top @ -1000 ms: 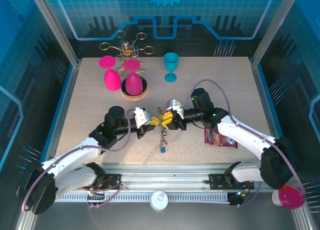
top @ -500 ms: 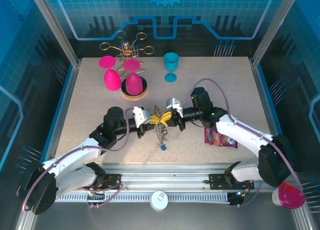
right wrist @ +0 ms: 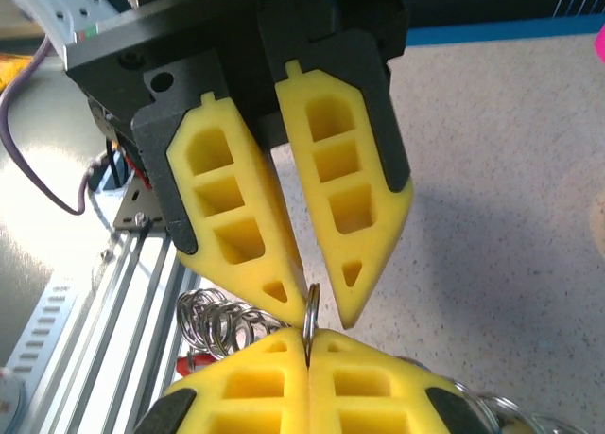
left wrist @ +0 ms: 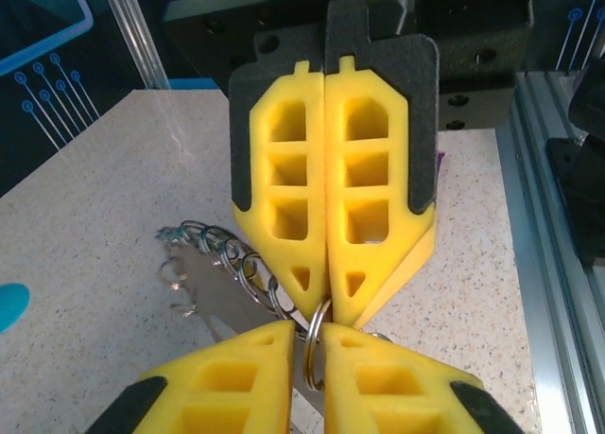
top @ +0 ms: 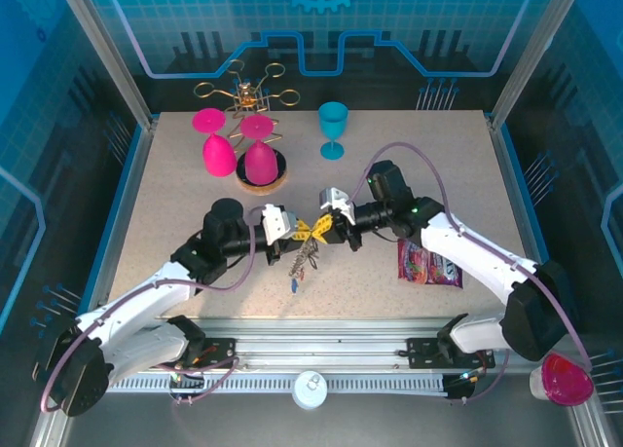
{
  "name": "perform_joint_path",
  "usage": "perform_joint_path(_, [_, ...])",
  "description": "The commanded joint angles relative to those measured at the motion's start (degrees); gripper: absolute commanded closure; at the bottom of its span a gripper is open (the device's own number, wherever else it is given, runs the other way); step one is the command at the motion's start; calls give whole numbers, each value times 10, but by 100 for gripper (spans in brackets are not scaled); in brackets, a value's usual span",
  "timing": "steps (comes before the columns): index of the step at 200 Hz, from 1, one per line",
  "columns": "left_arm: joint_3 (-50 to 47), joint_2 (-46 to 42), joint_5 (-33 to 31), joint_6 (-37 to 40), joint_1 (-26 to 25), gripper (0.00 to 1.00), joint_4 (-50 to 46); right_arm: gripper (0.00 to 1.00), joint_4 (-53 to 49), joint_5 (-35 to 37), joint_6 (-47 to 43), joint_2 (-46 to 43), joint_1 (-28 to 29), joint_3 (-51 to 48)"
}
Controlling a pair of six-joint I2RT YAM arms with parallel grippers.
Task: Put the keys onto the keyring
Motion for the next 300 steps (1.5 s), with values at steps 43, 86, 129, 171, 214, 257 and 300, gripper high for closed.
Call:
perform_joint_path(43, [48,32,37,78,0,98,-113,100,-120,15,-95,35,59,104])
perform_joint_path(86, [4,4,22,33,1,100,-16,89,8,6,1,-18,27,33])
perform_joint_path(129, [-55,-29,-3,-39,1,100,105,57,78,39,72,-88,-16,-74])
perform_joint_path(171, [-69,-33,-7,-61,0,100,138,56,103,51,96,-94,-16,-119])
perform_joint_path(214, [-68,-36,-8,-65,1,100,144,58,119,55,97,-70,-5,-112])
perform_joint_path(257, [-70,-38,-1,-70,1,100,146,64,121,69,89,-54,2,-98])
perform_joint_path(300, [-73,-36,3,-80,1,100,154,68,132,63,88,-49,7,-92])
